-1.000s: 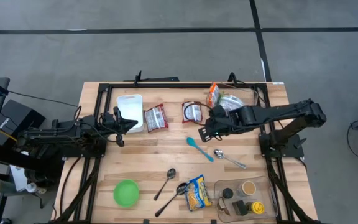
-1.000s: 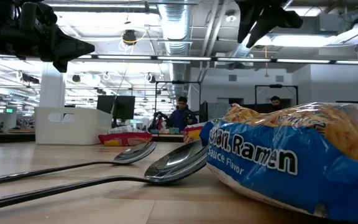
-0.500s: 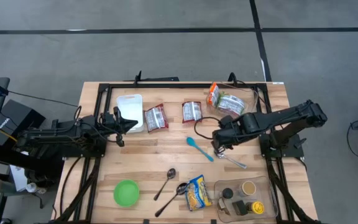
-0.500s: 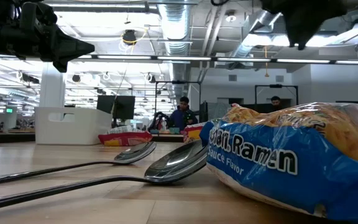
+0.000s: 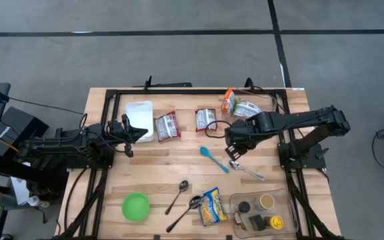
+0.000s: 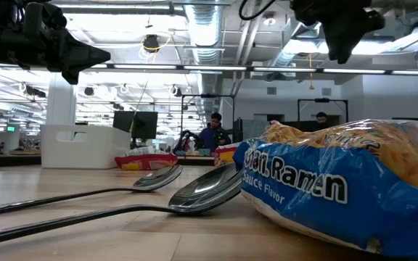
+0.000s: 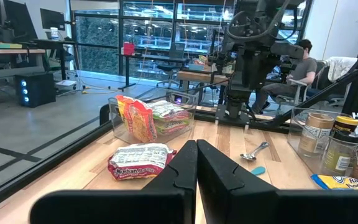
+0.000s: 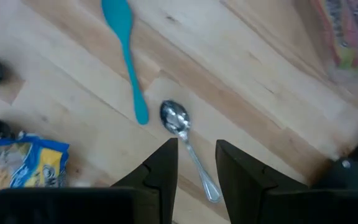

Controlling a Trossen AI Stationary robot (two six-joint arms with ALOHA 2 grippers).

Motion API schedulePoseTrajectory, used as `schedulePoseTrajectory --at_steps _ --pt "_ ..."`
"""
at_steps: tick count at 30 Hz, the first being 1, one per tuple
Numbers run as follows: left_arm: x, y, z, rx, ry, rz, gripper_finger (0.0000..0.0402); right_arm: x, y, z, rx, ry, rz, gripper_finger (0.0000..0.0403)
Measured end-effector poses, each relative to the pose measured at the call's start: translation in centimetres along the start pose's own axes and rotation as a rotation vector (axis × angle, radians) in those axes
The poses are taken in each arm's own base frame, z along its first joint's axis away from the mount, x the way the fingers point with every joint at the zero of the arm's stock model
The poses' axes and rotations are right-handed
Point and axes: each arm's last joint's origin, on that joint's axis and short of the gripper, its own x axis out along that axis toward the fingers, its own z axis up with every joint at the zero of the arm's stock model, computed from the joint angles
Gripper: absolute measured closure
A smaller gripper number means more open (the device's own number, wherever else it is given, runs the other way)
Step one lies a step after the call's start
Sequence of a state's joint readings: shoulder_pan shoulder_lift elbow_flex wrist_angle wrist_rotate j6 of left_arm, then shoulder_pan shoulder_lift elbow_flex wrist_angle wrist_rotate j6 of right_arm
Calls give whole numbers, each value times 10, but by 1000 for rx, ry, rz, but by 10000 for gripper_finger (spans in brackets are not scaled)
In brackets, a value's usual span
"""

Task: Pick & Place Food Item
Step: Put the silver spoon into the white bin

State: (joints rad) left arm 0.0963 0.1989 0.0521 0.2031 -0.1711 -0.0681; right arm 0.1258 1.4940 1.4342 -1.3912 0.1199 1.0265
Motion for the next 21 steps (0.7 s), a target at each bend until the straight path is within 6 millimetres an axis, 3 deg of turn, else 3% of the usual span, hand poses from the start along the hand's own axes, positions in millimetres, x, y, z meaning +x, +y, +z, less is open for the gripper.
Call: schedulePoseTrajectory --at_steps 12,21 --pt "0 0 0 0 0 0 399 6 -6 14 -164 10 41 301" --pt "0 0 0 0 0 0 399 65 -16 -11 -227 131 -96 301"
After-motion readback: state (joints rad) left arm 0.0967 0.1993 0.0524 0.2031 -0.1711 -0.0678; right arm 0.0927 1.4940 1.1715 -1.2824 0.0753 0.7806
